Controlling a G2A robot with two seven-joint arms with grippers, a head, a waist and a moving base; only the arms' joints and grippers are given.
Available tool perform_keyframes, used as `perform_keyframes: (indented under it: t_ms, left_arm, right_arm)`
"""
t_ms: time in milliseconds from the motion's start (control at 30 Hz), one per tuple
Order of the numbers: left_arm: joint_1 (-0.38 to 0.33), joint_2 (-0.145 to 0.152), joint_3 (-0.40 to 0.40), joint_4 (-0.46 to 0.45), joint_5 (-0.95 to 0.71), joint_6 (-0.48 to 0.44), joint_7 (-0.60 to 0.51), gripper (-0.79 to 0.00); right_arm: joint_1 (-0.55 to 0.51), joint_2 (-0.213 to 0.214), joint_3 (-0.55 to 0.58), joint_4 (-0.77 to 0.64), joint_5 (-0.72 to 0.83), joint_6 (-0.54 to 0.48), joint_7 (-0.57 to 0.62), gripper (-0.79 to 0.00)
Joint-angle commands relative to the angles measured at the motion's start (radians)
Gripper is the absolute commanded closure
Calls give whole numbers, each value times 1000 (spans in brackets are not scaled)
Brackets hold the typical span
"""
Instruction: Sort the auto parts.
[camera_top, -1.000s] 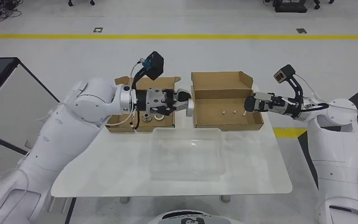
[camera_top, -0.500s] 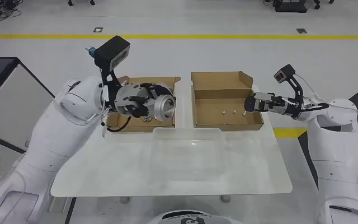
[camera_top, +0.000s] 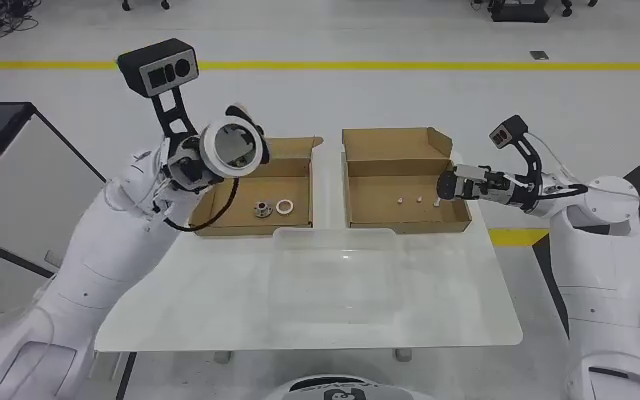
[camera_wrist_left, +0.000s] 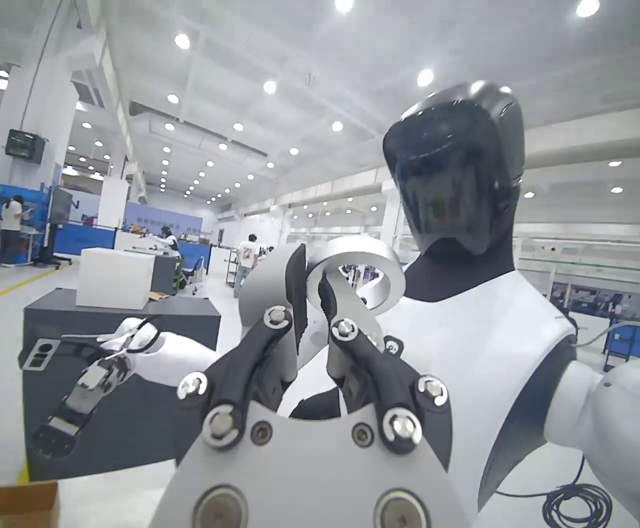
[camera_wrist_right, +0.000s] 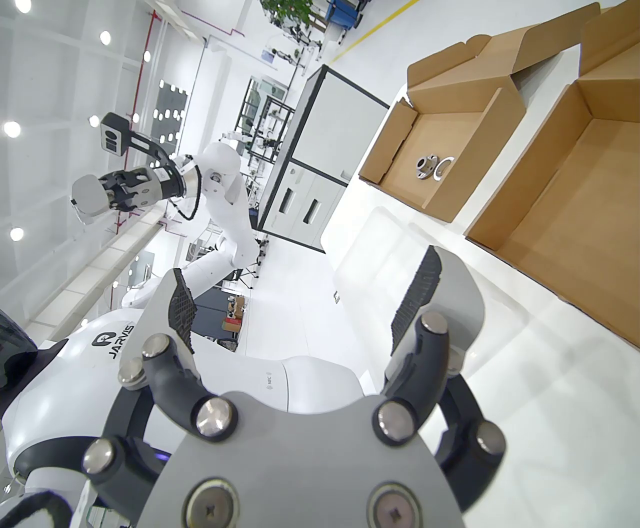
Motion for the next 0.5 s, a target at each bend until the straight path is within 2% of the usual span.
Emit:
perform_keyframes:
  t_ms: [0, 200, 467]
  left_arm:
    - [3, -8, 5, 8, -53, 0, 0, 0]
    - [-5, -27, 22, 34, -115, 6, -6, 0]
    - [-16, -33, 9, 100, 22, 44, -44, 0]
  right_arm:
    - [0, 0, 0, 0, 0, 0, 0, -785]
    - [0, 0, 0, 0, 0, 0, 0, -785]
    - [0, 0, 0, 0, 0, 0, 0, -785]
